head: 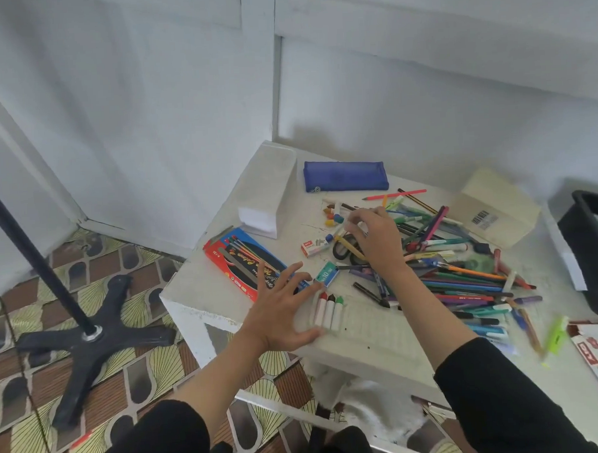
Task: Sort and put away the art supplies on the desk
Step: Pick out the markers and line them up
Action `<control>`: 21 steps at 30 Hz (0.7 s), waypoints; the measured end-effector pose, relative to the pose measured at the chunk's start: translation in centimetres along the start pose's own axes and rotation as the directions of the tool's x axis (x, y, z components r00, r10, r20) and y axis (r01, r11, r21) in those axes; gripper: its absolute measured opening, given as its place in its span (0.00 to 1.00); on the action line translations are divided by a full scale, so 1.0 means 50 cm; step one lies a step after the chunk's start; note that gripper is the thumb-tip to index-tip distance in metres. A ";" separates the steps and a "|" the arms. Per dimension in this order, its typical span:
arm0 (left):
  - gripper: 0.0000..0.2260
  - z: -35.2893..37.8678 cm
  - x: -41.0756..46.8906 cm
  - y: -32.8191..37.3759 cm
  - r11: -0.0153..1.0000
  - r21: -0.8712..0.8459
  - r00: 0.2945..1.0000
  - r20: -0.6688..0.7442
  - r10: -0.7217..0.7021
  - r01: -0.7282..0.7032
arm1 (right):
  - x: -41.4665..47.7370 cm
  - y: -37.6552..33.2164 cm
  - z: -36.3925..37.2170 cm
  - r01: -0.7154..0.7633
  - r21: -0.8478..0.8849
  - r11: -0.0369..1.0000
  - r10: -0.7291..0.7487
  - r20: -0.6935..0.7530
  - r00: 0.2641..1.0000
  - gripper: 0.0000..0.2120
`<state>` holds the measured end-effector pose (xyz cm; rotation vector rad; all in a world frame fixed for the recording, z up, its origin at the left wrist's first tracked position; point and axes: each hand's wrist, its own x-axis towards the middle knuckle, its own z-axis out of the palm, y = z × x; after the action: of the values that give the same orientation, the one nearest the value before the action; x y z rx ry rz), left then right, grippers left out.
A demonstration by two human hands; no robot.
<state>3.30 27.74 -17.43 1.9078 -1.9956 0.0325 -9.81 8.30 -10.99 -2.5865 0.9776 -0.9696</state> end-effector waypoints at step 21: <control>0.34 -0.003 -0.001 0.003 1.000 0.013 1.000 -0.001 0.002 -0.002 | -0.258 -0.077 -0.090 -0.115 0.193 0.974 0.052 0.302 0.952 0.09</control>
<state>3.19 27.83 -17.25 1.9134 -2.0015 0.0469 -18.01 19.77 -12.54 -2.4015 0.8482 -0.6030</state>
